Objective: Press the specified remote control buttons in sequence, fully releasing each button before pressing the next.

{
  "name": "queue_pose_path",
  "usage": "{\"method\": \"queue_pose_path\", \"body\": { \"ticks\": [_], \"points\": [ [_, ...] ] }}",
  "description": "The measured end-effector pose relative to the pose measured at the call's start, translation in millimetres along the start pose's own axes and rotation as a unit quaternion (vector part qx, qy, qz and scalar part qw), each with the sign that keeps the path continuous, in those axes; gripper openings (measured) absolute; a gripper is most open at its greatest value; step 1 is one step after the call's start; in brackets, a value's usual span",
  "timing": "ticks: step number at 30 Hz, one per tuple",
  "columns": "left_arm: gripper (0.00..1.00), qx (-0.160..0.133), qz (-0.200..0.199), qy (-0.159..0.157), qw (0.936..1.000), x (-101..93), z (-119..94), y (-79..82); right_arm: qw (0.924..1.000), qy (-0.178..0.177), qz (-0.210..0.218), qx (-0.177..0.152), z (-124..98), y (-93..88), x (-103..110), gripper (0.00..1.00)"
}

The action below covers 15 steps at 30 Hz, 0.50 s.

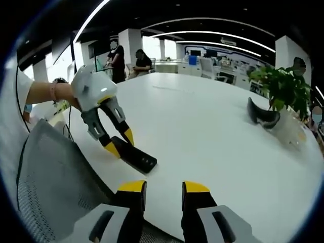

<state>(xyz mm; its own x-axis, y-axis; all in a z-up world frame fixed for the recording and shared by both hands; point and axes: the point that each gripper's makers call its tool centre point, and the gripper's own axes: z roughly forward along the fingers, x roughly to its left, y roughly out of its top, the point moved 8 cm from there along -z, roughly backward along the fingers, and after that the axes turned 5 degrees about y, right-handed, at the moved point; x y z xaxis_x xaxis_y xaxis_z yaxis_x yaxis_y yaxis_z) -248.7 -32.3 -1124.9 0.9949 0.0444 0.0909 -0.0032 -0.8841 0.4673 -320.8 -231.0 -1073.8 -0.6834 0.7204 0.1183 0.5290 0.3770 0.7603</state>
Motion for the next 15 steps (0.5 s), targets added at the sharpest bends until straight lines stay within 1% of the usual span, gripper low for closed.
{"method": "queue_pose_path", "body": {
  "ticks": [3, 4, 6, 8, 10, 11, 13, 14, 15],
  "points": [
    [0.25, 0.002, -0.003, 0.001, 1.0, 0.2, 0.4, 0.7, 0.9992, 0.021, -0.031, 0.011, 6.9, 10.8, -2.3, 0.21],
    [0.25, 0.002, -0.004, 0.002, 1.0, 0.1, 0.4, 0.6, 0.9986, 0.027, -0.042, 0.015, 11.6, 16.9, -4.0, 0.2],
    [0.25, -0.001, -0.005, 0.002, 1.0, 0.3, 0.4, 0.1, 0.9958, 0.054, -0.069, 0.026, 20.9, 26.5, -3.8, 0.19],
    [0.25, -0.005, -0.004, 0.001, 1.0, 0.4, 0.2, -0.7, 0.9922, 0.072, -0.094, 0.041, 28.8, 32.7, -3.2, 0.15],
    [0.25, -0.011, -0.005, 0.0, 0.9999, 0.7, 0.0, -1.9, 0.9852, 0.096, -0.127, 0.064, 38.7, 39.3, -0.6, 0.12],
    [0.25, -0.013, -0.004, 0.0, 0.9999, 0.8, -0.1, -2.2, 0.9803, 0.108, -0.146, 0.077, 44.3, 42.2, 1.0, 0.11],
    [0.25, -0.017, -0.005, -0.001, 0.9998, 0.7, -0.1, -2.4, 0.9732, 0.128, -0.165, 0.097, 51.6, 44.3, 3.7, 0.09],
    [0.25, -0.018, -0.005, -0.001, 0.9998, 0.6, -0.1, -2.6, 0.9709, 0.134, -0.169, 0.104, 55.5, 44.9, 4.3, 0.09],
    [0.25, -0.021, -0.005, -0.001, 0.9998, 0.6, -0.3, -3.0, 0.9659, 0.147, -0.176, 0.12, 60.9, 44.2, 5.0, 0.07]
  ]
}}
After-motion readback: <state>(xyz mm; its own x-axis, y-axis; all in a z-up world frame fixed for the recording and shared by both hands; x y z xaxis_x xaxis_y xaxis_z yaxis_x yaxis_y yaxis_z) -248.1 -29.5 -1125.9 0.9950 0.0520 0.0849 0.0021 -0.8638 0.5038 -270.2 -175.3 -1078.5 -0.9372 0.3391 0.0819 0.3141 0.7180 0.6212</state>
